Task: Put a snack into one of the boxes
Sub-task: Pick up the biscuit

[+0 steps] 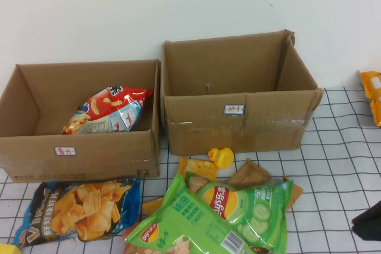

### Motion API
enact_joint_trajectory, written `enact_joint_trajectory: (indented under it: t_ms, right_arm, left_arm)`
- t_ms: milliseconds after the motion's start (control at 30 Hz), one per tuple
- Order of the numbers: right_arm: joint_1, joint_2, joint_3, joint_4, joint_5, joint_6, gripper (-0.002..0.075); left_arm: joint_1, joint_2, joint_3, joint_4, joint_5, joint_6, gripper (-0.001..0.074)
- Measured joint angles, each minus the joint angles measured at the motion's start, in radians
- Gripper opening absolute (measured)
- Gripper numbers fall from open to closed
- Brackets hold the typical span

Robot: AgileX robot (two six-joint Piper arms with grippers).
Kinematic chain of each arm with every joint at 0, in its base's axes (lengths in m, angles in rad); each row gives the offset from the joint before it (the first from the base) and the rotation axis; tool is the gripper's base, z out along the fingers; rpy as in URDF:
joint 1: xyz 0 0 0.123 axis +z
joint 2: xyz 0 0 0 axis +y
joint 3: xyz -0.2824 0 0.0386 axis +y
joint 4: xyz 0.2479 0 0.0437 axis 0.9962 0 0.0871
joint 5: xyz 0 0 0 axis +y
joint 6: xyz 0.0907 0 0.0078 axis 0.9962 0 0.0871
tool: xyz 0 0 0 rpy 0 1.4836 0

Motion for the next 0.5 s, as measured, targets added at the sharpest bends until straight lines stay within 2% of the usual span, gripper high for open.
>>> enact_joint_trajectory:
  t_ms: [133, 233, 333, 400, 500]
  right_arm:
    - [0.12, 0.08, -0.007, -0.203, -0.104, 0.213, -0.0001]
    - [0.132, 0.164, -0.015, -0.274, -0.201, 0.338, -0.0001]
    - [0.132, 0.257, -0.038, -0.305, -0.253, 0.371, 0.0008]
    - [0.132, 0.32, -0.058, -0.317, -0.285, 0.379, 0.004]
    - [0.132, 0.424, -0.083, -0.333, -0.355, 0.391, 0.0137]
  left_arm:
    - [0.0, -0.025, 0.0, 0.0, 0.025, 0.004, 0.0007]
    - [0.0, -0.025, 0.0, -0.002, 0.028, 0.008, 0.0007]
    - [0.0, -0.025, 0.0, -0.002, 0.03, 0.008, 0.0007]
    - [0.0, -0.025, 0.0, -0.002, 0.032, 0.01, 0.0006]
    - [0.0, -0.025, 0.0, -0.002, 0.034, 0.011, 0.0001]
